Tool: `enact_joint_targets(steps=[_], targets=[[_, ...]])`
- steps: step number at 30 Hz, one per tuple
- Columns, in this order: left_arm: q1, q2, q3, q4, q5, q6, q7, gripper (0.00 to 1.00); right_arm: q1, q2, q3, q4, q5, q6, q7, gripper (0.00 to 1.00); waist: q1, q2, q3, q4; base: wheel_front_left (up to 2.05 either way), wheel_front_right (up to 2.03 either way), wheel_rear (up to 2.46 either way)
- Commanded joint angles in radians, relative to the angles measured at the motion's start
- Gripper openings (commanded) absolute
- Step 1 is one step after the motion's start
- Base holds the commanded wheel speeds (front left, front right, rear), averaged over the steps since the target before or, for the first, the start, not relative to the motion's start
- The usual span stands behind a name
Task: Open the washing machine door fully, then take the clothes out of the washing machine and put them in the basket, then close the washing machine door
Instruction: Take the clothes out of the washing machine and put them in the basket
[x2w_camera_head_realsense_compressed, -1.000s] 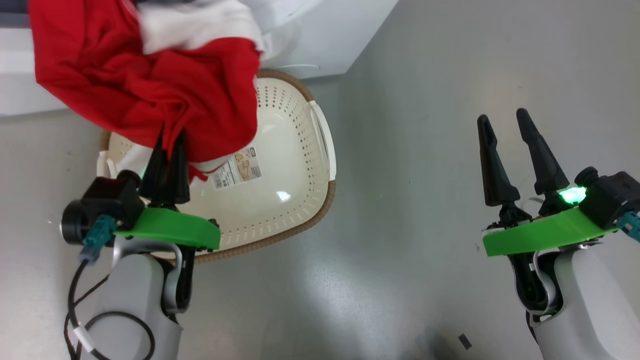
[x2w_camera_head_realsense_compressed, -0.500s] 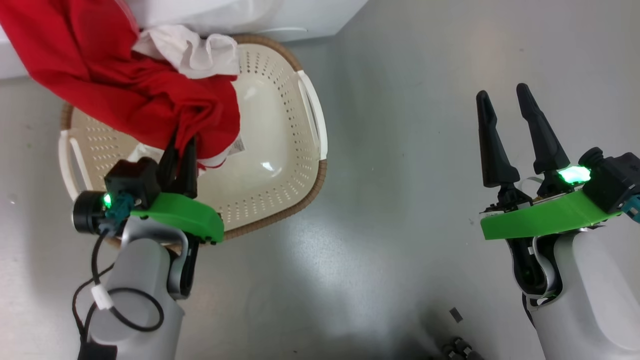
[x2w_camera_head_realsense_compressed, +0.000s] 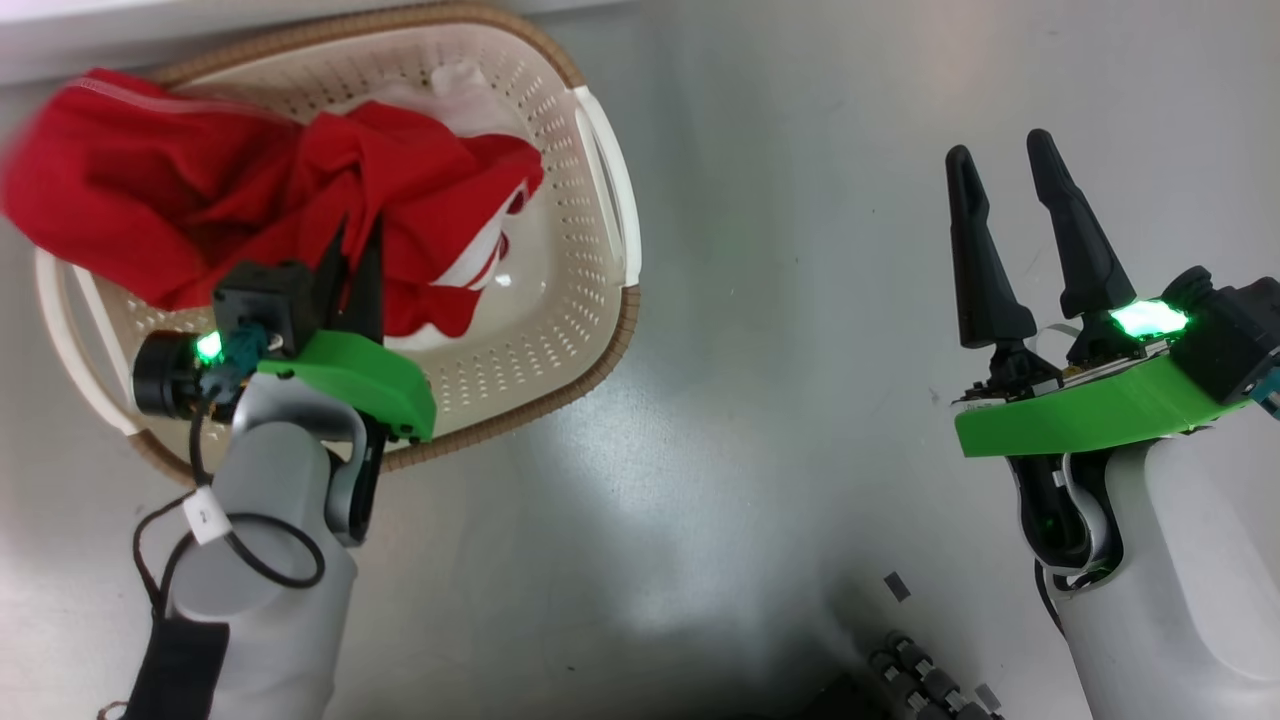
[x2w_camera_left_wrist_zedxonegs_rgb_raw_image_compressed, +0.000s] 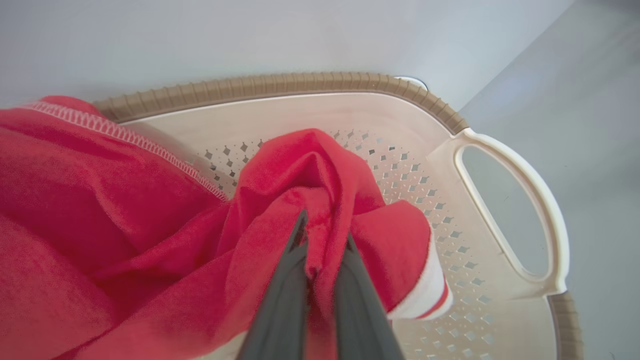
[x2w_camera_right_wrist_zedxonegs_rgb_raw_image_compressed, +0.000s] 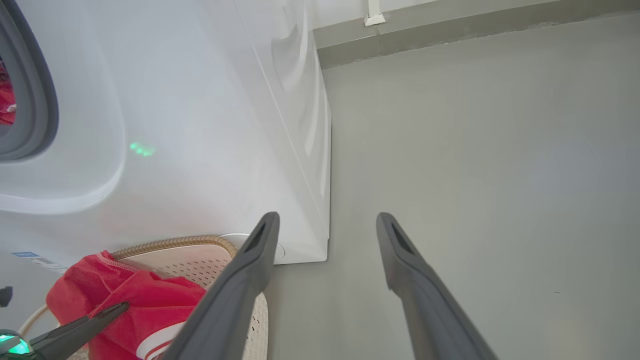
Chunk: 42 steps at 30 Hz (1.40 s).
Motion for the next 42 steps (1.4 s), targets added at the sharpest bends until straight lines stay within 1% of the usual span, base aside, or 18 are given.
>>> enact_joint_targets(steps=[1,14,22,23,25,26,27,28,35,42], targets=[[0.005,0.019,0.027,0.003,0.008,-0.007,-0.004,0.0,0.017,0.003,0.02,-0.024,0.012,0.0,-0.006,1.0,0.0,-0.0001,0.022,-0.007,0.0,0.0,0.0],[-0.078,0.023,0.087,0.118,0.035,-0.015,-0.004,0.0,-0.001,0.004,0.033,-0.031,0.024,0.0,-0.006,1.0,0.0,-0.0001,0.082,-0.021,0.0,0.0,0.0],[-0.111,0.023,0.107,0.162,0.042,-0.017,-0.004,0.0,-0.007,0.004,0.031,-0.028,0.021,0.0,-0.006,1.0,0.0,-0.0001,0.084,-0.018,0.0,0.0,0.0],[-0.113,0.023,0.109,0.166,0.043,-0.018,-0.004,0.01,-0.007,0.004,0.03,-0.027,0.02,0.0,-0.006,1.0,0.0,-0.0001,0.082,-0.018,0.0,0.0,0.0],[-0.114,0.023,0.114,0.169,0.043,-0.02,-0.004,0.41,-0.007,0.004,0.029,-0.025,0.018,0.0,-0.006,1.0,0.0,-0.0001,0.075,-0.015,0.0,0.0,0.0],[-0.112,0.022,0.116,0.169,0.043,-0.021,-0.004,0.58,-0.007,0.004,0.028,-0.024,0.017,0.0,-0.006,1.0,0.0,-0.0001,0.07,-0.013,0.0,0.0,0.0],[-0.11,0.022,0.119,0.163,0.042,-0.021,-0.004,0.98,-0.006,0.004,0.026,-0.023,0.015,0.0,-0.006,1.0,0.0,-0.0001,0.064,-0.011,0.0,0.0,0.0],[-0.106,0.022,0.123,0.157,0.04,-0.022,-0.004,1.0,-0.005,0.004,0.025,-0.022,0.013,0.0,-0.006,1.0,0.0,-0.0001,0.057,-0.008,0.0,0.0,0.0],[-0.064,0.019,0.133,0.109,0.018,-0.031,-0.004,1.0,0.008,0.004,0.013,-0.011,-0.005,0.0,-0.006,1.0,0.0,-0.0001,-0.01,0.015,0.0,0.0,0.0],[-0.005,0.019,0.11,0.046,-0.035,-0.041,-0.004,1.0,0.029,-0.007,0.003,0.007,-0.014,0.0,-0.006,1.0,0.0,-0.0001,-0.094,0.035,0.0,0.0,0.0]])
